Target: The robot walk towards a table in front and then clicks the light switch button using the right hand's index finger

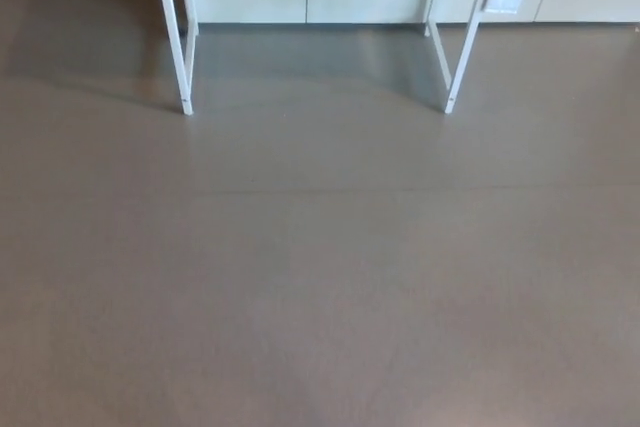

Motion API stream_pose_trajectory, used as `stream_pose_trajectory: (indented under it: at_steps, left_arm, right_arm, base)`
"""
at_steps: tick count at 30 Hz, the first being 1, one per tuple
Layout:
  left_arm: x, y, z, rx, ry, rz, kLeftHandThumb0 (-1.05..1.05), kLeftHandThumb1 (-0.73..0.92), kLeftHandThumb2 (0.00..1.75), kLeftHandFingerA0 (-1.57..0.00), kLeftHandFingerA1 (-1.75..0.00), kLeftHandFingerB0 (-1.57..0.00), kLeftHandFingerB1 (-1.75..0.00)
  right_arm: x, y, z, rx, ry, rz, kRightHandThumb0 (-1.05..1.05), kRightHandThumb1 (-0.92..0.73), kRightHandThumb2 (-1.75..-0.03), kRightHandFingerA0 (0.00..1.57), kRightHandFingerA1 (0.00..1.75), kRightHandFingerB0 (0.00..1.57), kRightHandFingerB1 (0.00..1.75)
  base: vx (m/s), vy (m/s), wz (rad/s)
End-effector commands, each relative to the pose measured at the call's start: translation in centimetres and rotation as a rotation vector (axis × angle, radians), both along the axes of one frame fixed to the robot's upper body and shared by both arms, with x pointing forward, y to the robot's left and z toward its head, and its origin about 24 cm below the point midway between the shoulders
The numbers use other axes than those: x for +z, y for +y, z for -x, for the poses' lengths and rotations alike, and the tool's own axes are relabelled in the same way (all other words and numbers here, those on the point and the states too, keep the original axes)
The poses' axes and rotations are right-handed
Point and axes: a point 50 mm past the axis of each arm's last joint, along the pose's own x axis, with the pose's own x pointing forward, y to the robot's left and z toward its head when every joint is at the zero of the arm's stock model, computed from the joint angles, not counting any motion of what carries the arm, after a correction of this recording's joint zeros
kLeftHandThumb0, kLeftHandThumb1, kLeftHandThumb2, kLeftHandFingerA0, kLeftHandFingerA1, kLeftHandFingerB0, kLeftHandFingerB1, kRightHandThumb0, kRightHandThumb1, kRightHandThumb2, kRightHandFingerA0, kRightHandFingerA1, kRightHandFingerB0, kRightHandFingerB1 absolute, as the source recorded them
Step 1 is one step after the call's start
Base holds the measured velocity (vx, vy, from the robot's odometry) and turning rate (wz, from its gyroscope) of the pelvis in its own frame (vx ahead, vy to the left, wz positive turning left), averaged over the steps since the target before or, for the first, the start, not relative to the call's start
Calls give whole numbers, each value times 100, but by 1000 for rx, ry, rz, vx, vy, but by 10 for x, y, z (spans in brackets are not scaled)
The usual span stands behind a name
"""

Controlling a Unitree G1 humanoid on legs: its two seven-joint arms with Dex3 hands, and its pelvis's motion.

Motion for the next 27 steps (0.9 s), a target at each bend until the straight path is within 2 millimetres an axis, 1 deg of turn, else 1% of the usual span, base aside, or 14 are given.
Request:
stream_pose_trajectory:
  at_steps: [1,5,8,9,10,11,14,15,18,20,21,23,25,27]
  left_arm:
    - [0,1,0,-12,-11,9,-70,54,101,-23,-124,-13,-93]
    - [-2,3,4,-11,2,4,-70,53,102,-27,-123,-14,-91]
    - [-3,2,5,-3,1,6,-71,54,98,-30,-122,-16,-88]
    - [-4,2,4,-1,2,0,-72,57,94,-32,-121,-17,-89]
    - [-4,1,7,0,8,-1,-73,57,93,-33,-122,-16,-89]
    - [-4,1,8,2,12,2,-75,58,92,-31,-119,-15,-86]
    - [-2,0,8,-9,9,-4,-74,61,90,-30,-119,-15,-89]
    - [-2,-1,8,-9,5,-8,-76,64,84,-30,-119,-16,-91]
    - [-1,0,3,-24,8,-22,-71,62,91,-30,-118,-16,-89]
    - [-3,1,3,-21,6,-15,-73,60,91,-31,-119,-15,-88]
    - [-3,1,4,-17,10,-15,-73,59,92,-34,-118,-16,-86]
    - [-4,1,5,-11,16,-20,-74,60,91,-36,-120,-17,-87]
    - [-4,1,6,-17,19,-14,-75,63,84,-34,-119,-16,-86]
    - [-4,1,7,-21,17,-11,-76,64,84,-33,-119,-17,-89]
  right_arm:
    - [1,-4,1,-6,7,9,-26,-28,-49,93,51,80,47]
    - [-4,-5,5,-16,22,4,-25,-28,-49,93,51,81,47]
    - [-1,-3,5,1,19,9,-28,-28,-49,95,51,82,47]
    - [-3,-4,5,3,22,15,-35,-26,-54,95,54,79,49]
    - [-4,-5,8,5,29,18,-37,-26,-54,96,54,79,49]
    - [-4,-5,9,11,31,23,-40,-26,-55,95,54,79,50]
    - [-2,-4,8,33,32,42,-41,-26,-56,94,55,79,50]
    - [-2,-4,8,25,26,36,-40,-25,-54,96,54,80,50]
    - [-3,-5,7,11,24,31,-39,-25,-54,97,54,80,50]
    - [-2,-6,7,36,20,35,-40,-27,-56,95,55,78,50]
    - [-2,-6,7,36,20,35,-31,-29,-49,96,50,81,47]
    - [-1,-5,9,32,28,36,-32,-29,-49,95,50,81,47]
    - [-2,-6,10,31,28,37,-34,-29,-50,96,50,81,47]
    - [1,-4,12,34,27,30,-36,-29,-50,96,50,82,47]
  base:
    - [167,-81,8]
    - [144,-182,12]
    - [225,-247,33]
    - [240,-73,38]
    - [216,-180,12]
    - [213,-156,4]
    - [184,-110,-2]
    - [180,-28,-5]
    - [160,27,-13]
    - [227,104,-6]
    - [280,149,-12]
    - [328,178,14]
    - [301,179,-40]
    - [262,134,1]
